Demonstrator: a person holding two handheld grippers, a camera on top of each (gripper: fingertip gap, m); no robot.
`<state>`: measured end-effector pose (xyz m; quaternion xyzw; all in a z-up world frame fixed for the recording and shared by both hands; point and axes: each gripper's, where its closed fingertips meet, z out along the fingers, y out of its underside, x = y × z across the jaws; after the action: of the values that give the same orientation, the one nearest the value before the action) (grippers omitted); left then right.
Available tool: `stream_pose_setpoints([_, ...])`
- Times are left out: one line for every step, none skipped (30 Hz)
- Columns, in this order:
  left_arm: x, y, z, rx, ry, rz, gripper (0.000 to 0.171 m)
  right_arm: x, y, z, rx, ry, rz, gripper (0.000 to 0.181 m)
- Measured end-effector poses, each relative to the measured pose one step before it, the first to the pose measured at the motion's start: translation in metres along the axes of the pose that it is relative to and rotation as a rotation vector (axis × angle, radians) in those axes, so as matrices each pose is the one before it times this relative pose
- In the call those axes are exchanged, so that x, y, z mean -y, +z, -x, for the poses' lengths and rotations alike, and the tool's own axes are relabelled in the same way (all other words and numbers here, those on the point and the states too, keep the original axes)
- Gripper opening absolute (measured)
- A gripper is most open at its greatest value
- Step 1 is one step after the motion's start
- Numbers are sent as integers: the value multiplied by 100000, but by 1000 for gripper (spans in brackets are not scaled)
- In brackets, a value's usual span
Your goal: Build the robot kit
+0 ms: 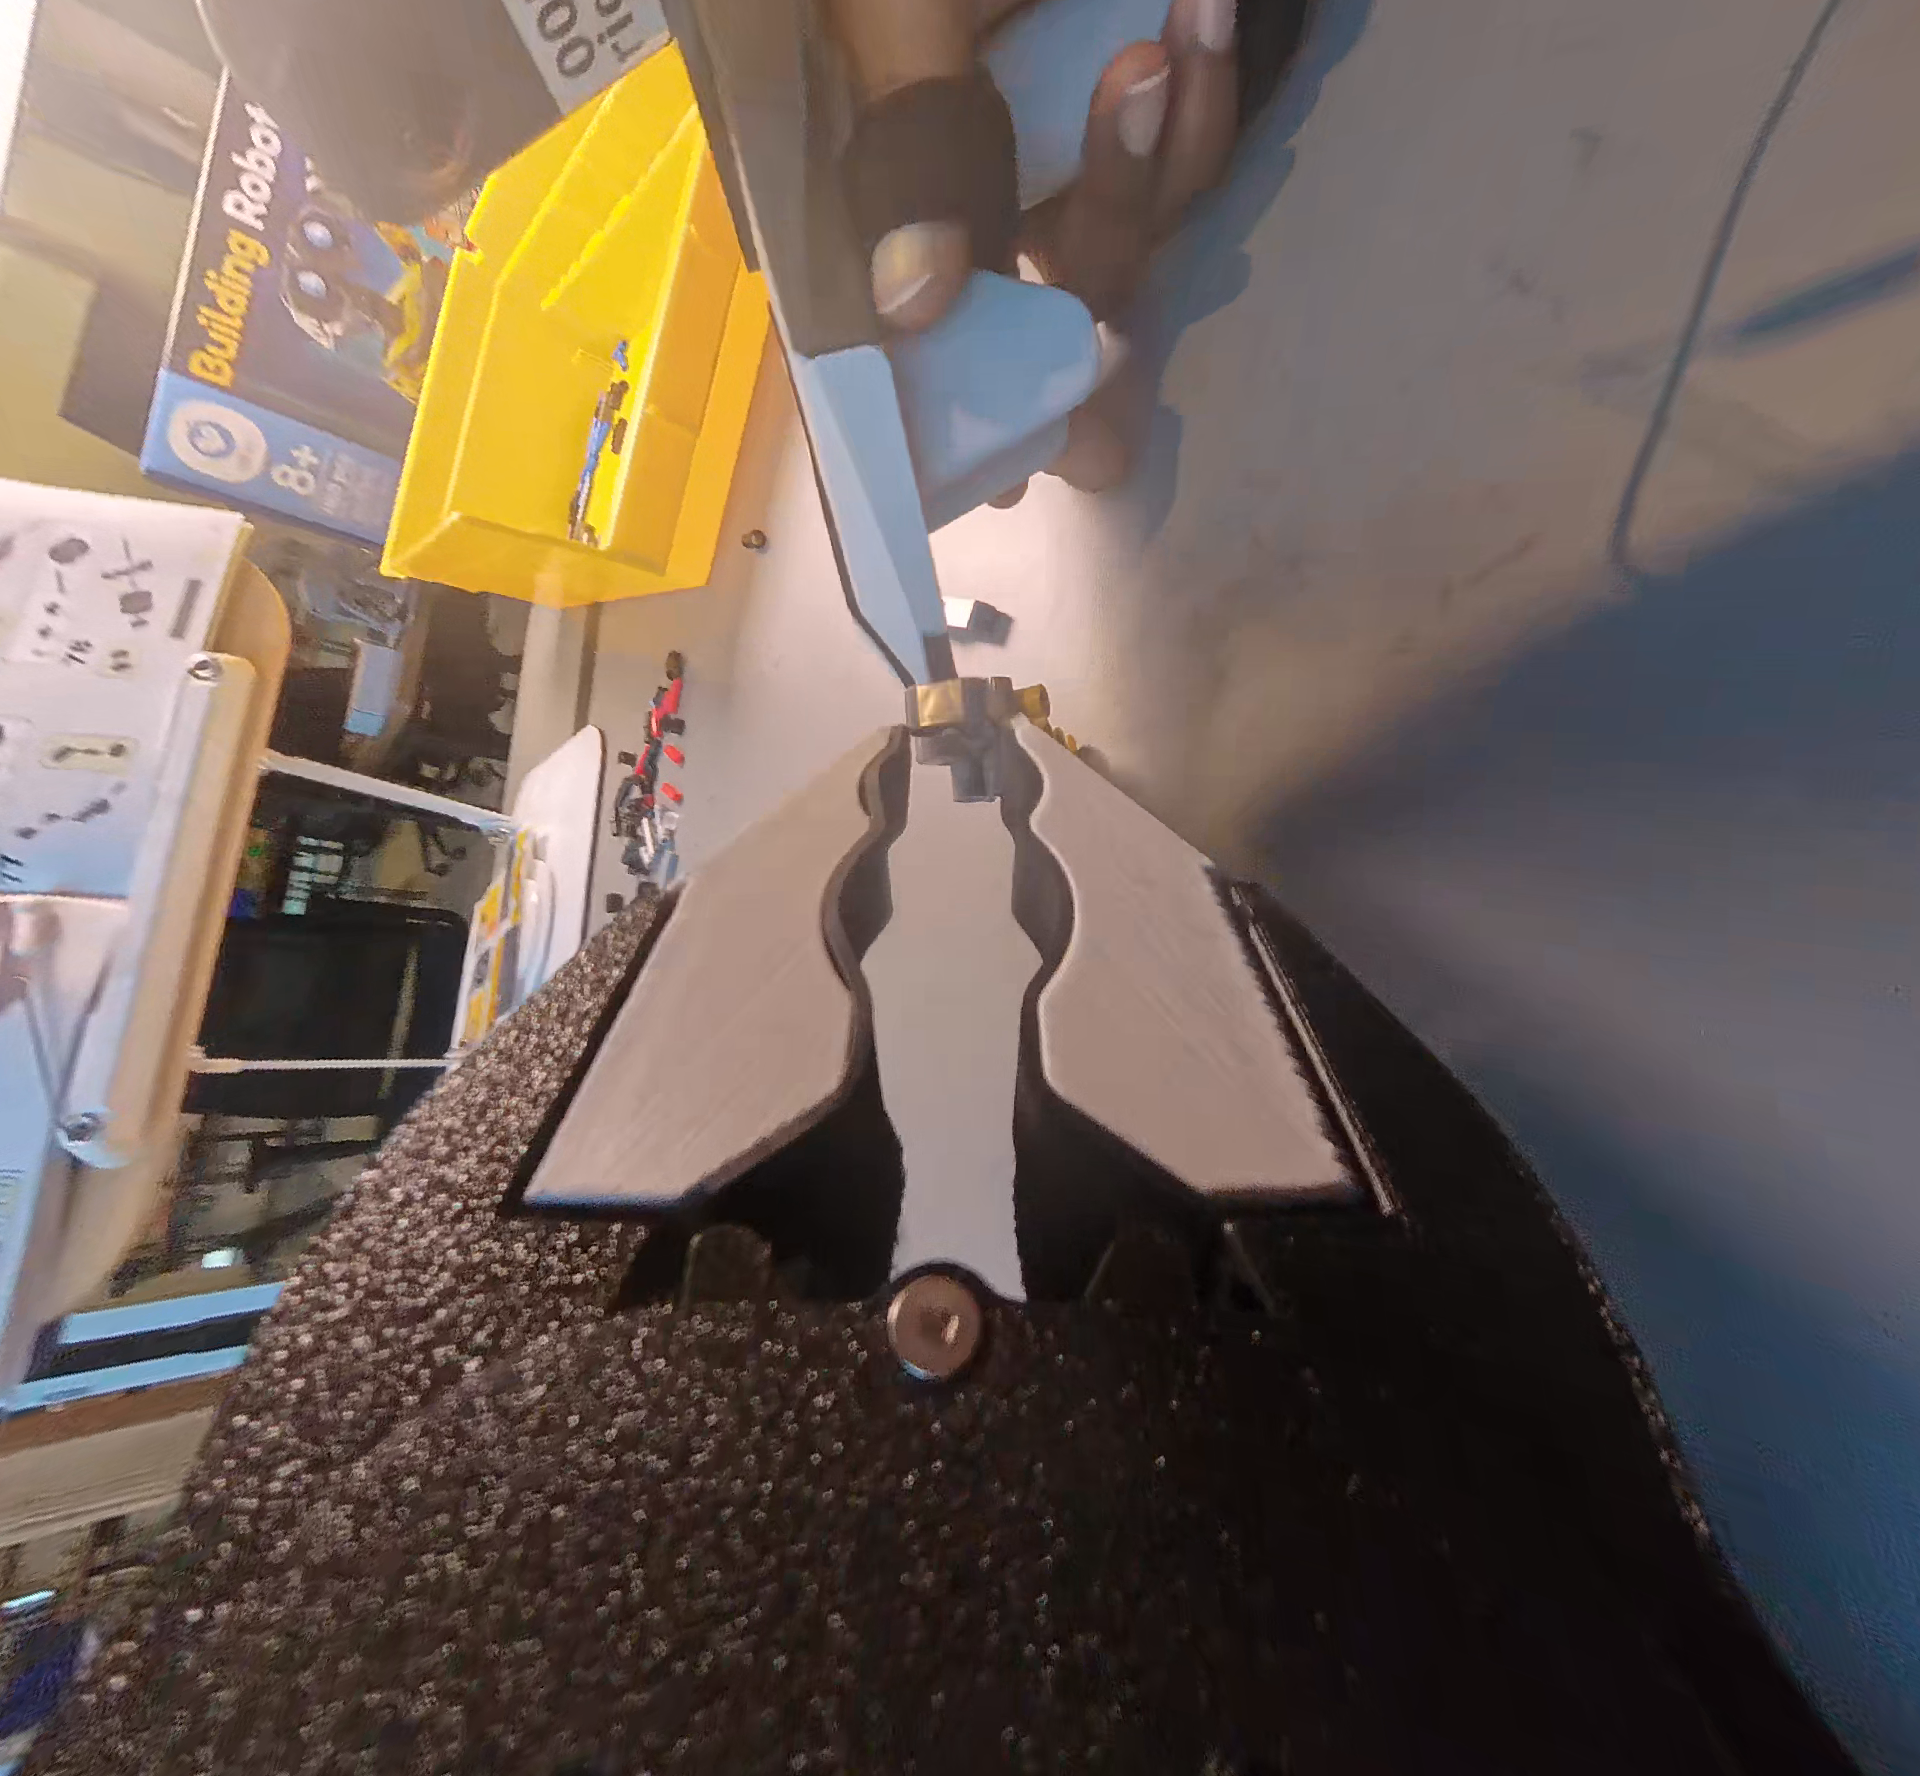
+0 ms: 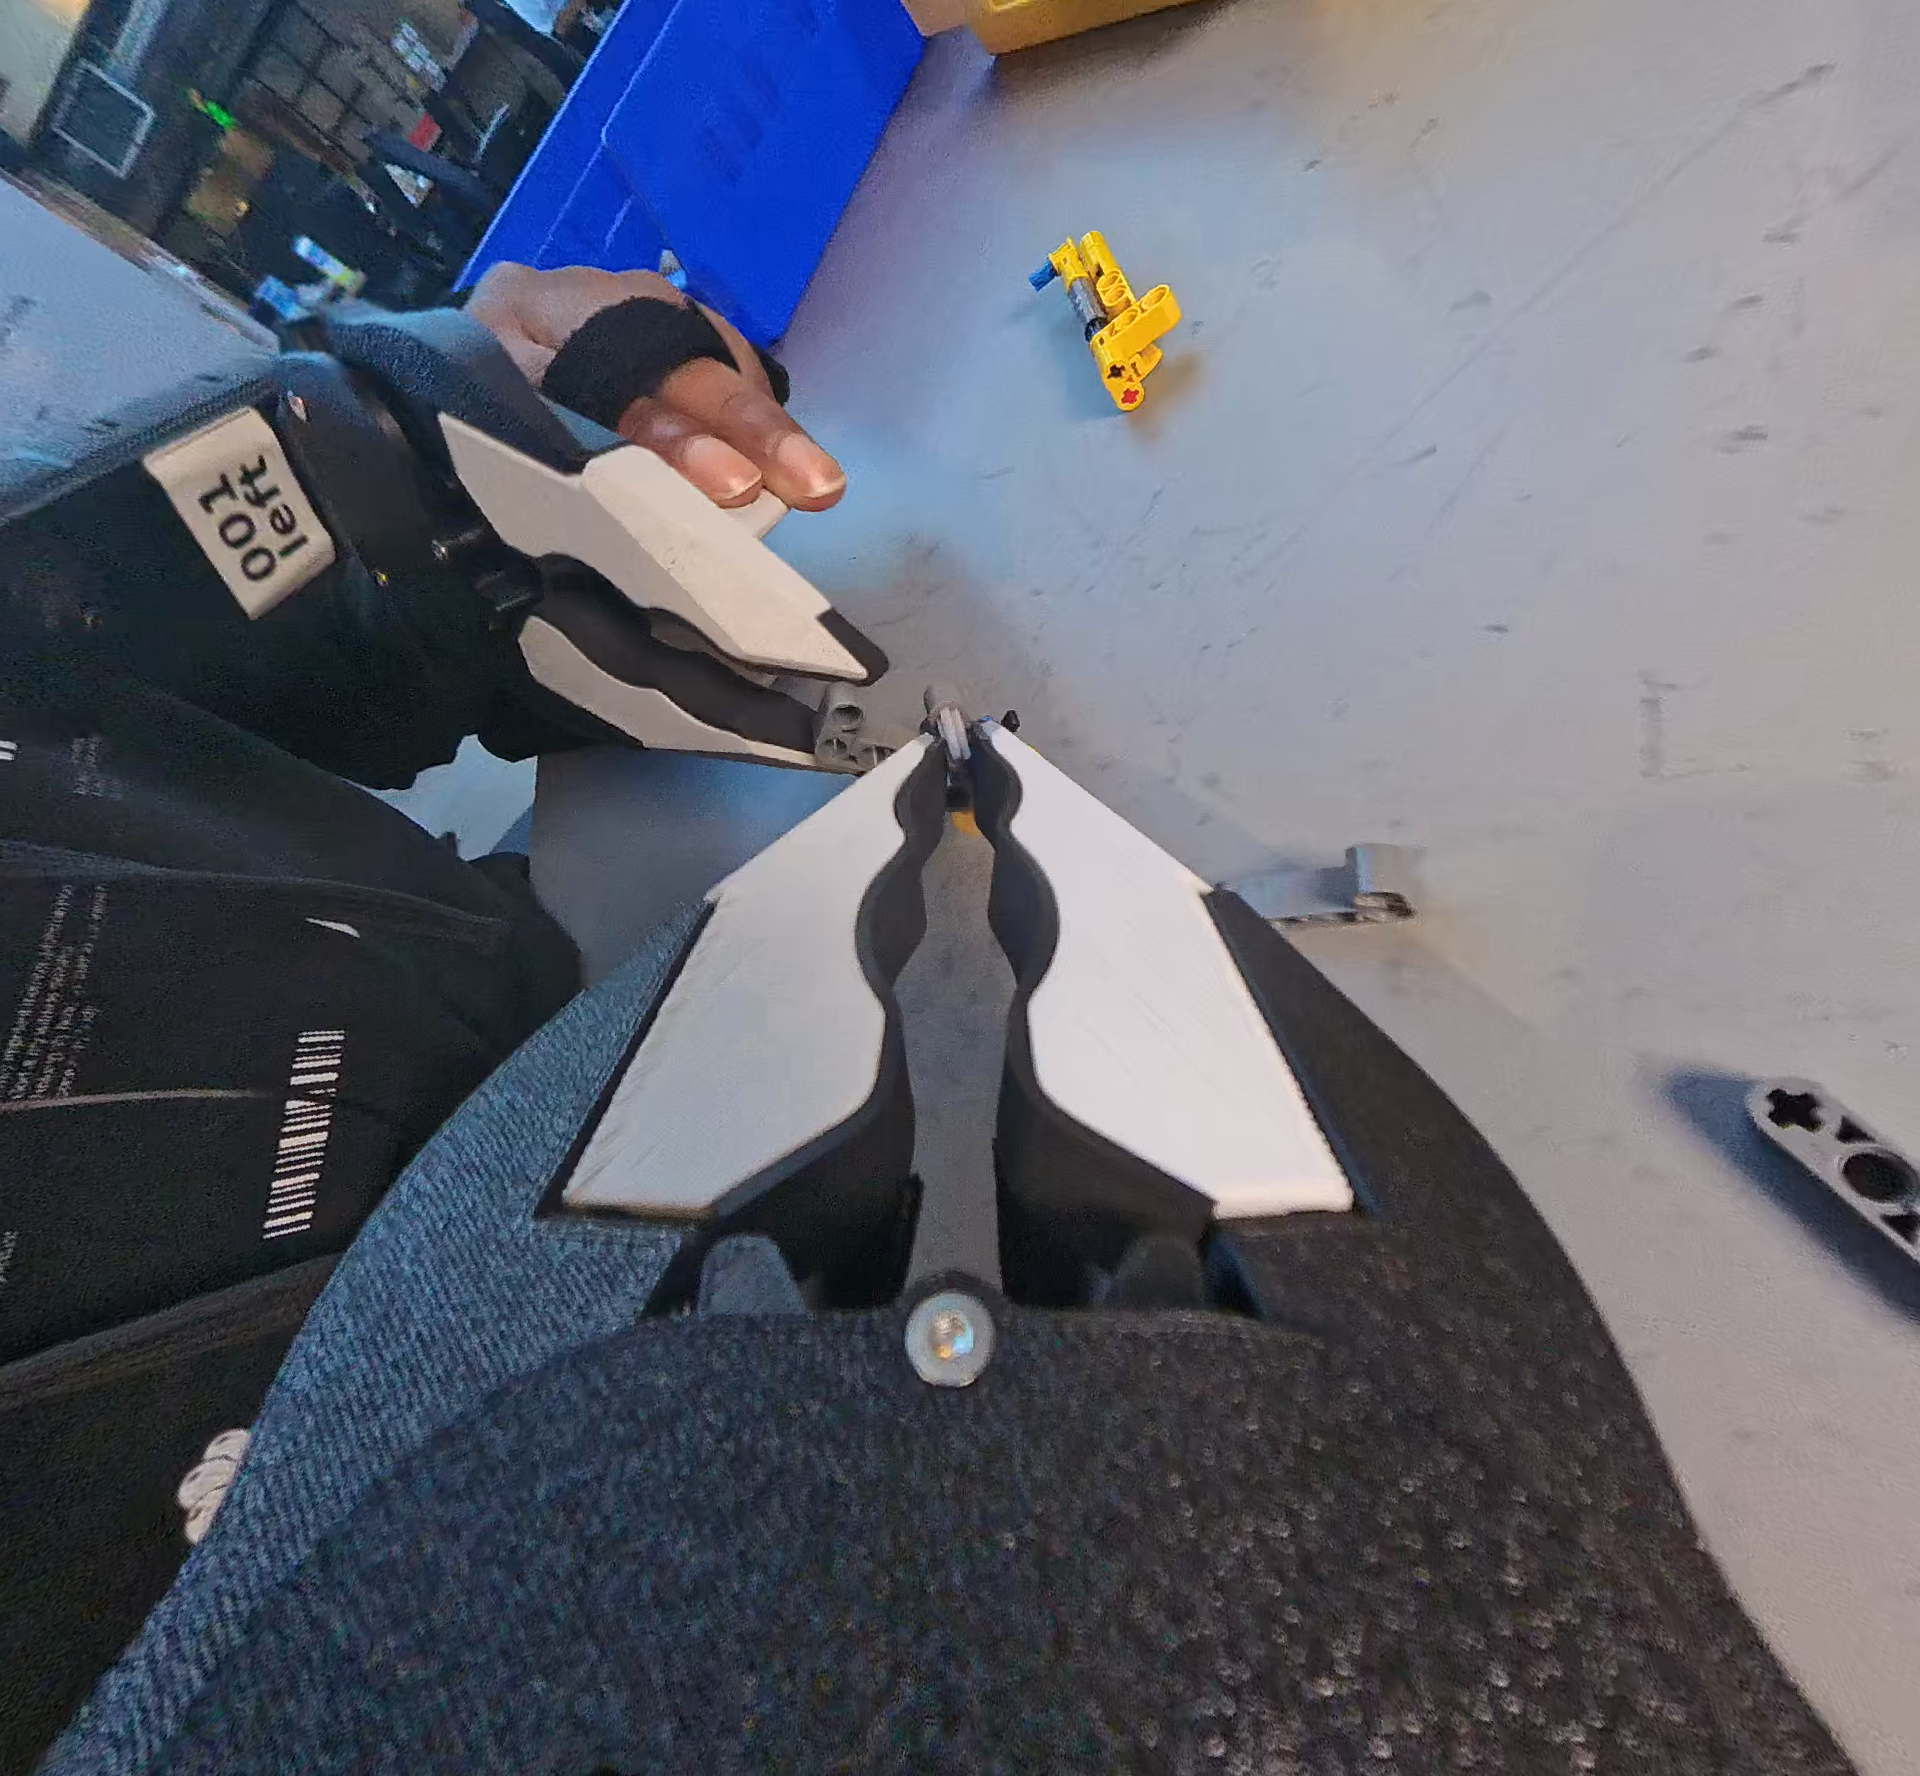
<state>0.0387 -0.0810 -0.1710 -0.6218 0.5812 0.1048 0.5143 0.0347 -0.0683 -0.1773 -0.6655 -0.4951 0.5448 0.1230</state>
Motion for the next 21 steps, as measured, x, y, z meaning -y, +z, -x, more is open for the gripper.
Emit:
stream_pose_setpoints([50, 2, -39, 765, 2925, 99, 16, 26, -22, -76, 275, 1038, -457, 4])
stream_pose_setpoints([32, 3, -42, 506, 2084, 3, 16, 33, -41, -73, 269, 1153, -287, 4])
stream_pose_setpoints([42, -15, -54, 270, 1738, -96, 15, 15, -13, -36, 192, 429, -104, 4])
stream_pose_setpoints([86, -21, -84, 147, 1836, -274, 15, 7, 17, -10, 12, 256, -6, 4])
stream_pose_setpoints([98, -29, -115, 84, 1759, -386, 14, 1, 11, -1, -148, -214, 24, 4])
stream_pose_setpoints([89, -9, -122, -14, 1571, -409, 14, 4, 9, -12, -67, 168, -7, 4])
stream_pose_setpoints([84, 4, -143, -171, 1375, -450, 14, 13, -18, -37, -163, -5, -96, 4])
stream_pose_setpoints([130, 22, -241, -663, 1436, -590, 12, 10, -13, -35, -105, 119, -50, 4])
stream_pose_setpoints([129, 60, -318, -936, 1889, -437, 7, 48, -19, -29, -11, 137, -237, 4])
stream_pose_setpoints([54, 118, -291, -443, 2287, 162, 7, 34, -16, -32, -183, -64, -110, 4])
stream_pose_setpoints([-51, 64, -39, 782, 2135, 535, 7, 24, -16, -45, -426, -392, -119, 5])
stream_pose_setpoints([-142, -36, 184, 958, -485, 329, 8, 15, -82, -126, -977, -923, 54, 5])
stream_pose_setpoints([-152, -81, 147, -702, -4559, -494, 9, -2, -116, -145, -781, -572, 81, 4])
stream_pose_setpoints([-18, -133, 95, -1975, -7065, -2115, 10, -45, -76, -33, 342, -119, -50, 4])
stream_pose_setpoints([133, -212, 168, -2210, -8536, -3396, 11, -51, -39, 136, 1191, -518, -310, 4])
stream_pose_setpoints([116, -266, 253, -2566, -9921, -3424, 14, -56, -50, 92, 471, -953, 68, 4])
stream_pose_setpoints([35, -254, 217, -3666, -10833, -2802, 16, 33, -45, 51, -272, -2389, -426, 4])
stream_pose_setpoints([-186, -198, 242, -3759, -10984, -1465, 19, 71, -48, 192, 255, -3369, -576, 4])
stream_pose_setpoints([-374, -118, 369, -2330, -9384, -27, 20, 73, -44, 427, 1735, -2619, -444, 4])
stream_pose_setpoints([-320, -77, 307, -1491, -6083, 136, 22, 137, -47, 418, 1576, -3119, -682, 4])
stream_pose_setpoints([-112, -37, 91, -1495, -3201, -502, 24, 247, -72, 261, 467, -3371, -1273, 4])
